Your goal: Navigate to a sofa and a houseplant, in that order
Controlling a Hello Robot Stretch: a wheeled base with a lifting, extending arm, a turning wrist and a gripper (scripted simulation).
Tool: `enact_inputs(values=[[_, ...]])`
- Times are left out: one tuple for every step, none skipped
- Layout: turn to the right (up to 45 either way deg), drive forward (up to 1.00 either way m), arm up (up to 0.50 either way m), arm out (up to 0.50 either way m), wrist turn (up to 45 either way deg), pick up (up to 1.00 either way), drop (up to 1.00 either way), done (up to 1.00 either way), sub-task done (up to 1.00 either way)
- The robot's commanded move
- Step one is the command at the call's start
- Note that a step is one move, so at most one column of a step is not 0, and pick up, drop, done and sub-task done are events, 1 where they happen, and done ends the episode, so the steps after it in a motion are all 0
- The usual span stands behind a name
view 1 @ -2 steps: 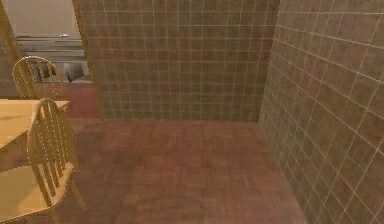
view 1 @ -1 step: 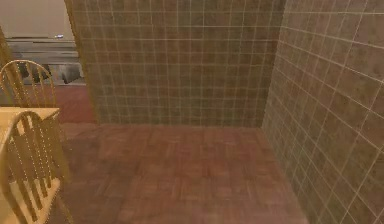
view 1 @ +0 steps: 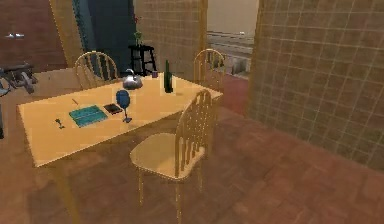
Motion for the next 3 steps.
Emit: enact_inputs(values=[[-42.0, 0.0, 0.0, 0.0, 0.0, 0.0, 0.0, 0.0, 0.0], [0.0, 0.7, 0.0, 0.0, 0.0, 0.0, 0.0, 0.0, 0.0], [-42.0, 0.0, 0.0, 0.0, 0.0, 0.0, 0.0, 0.0, 0.0]])
